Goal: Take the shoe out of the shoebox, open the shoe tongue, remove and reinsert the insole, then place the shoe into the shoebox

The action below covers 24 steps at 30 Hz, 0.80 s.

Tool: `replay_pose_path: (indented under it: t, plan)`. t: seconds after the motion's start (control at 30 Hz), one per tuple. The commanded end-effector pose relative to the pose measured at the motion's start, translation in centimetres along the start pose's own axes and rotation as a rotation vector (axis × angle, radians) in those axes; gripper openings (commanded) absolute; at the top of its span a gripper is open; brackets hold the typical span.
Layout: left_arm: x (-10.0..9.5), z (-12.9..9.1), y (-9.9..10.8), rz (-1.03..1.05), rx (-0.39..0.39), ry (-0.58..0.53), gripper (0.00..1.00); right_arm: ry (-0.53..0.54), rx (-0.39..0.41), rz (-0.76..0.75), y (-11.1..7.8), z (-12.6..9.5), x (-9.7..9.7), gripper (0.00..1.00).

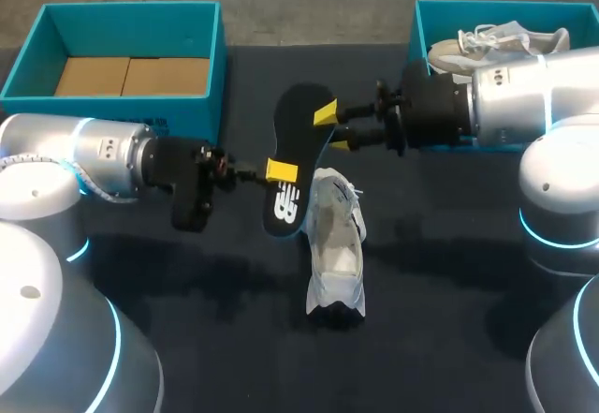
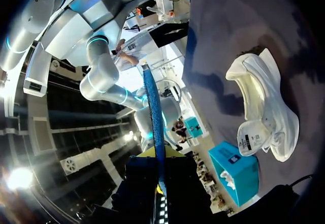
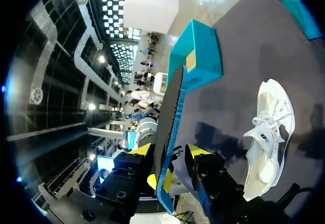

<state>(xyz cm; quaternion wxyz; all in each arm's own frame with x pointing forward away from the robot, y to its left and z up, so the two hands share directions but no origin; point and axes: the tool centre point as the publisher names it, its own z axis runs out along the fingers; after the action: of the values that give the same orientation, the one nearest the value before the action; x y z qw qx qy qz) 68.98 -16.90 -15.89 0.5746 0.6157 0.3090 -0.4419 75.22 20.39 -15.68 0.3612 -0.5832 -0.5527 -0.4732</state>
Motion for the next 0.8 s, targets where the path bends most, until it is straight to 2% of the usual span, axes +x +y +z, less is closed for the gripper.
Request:
replay_pose_path:
  t: [0.03,0.17,0.3,0.63,0.73,0.77,0.8]
  plan:
    - [0.07,0.15,-0.11,0.003,-0.005,-0.001,0.0,-0.004,0.004,0.001,0.54,1.25,0.09,0.35]
    - [0.07,0.15,-0.11,0.003,-0.005,-0.001,0.0,0.002,-0.006,0.003,0.63,1.16,0.16,0.29]
    - [0.07,0.15,-0.11,0.003,-0.005,-0.001,0.0,0.015,-0.014,0.008,0.65,1.12,0.11,0.17]
    - [0.07,0.15,-0.11,0.003,-0.005,-0.001,0.0,0.029,-0.017,0.02,0.24,1.42,0.31,0.23]
    - [0.07,0.15,-0.11,0.003,-0.005,-0.001,0.0,0.034,-0.018,0.021,0.13,1.48,0.36,0.13]
    - [0.07,0.15,-0.11,0.003,-0.005,-0.001,0.0,0.036,-0.018,0.019,0.11,1.51,0.35,0.0]
    - [0.07,0.15,-0.11,0.003,-0.005,-0.001,0.0,0.038,-0.018,0.019,0.11,1.53,0.34,0.0]
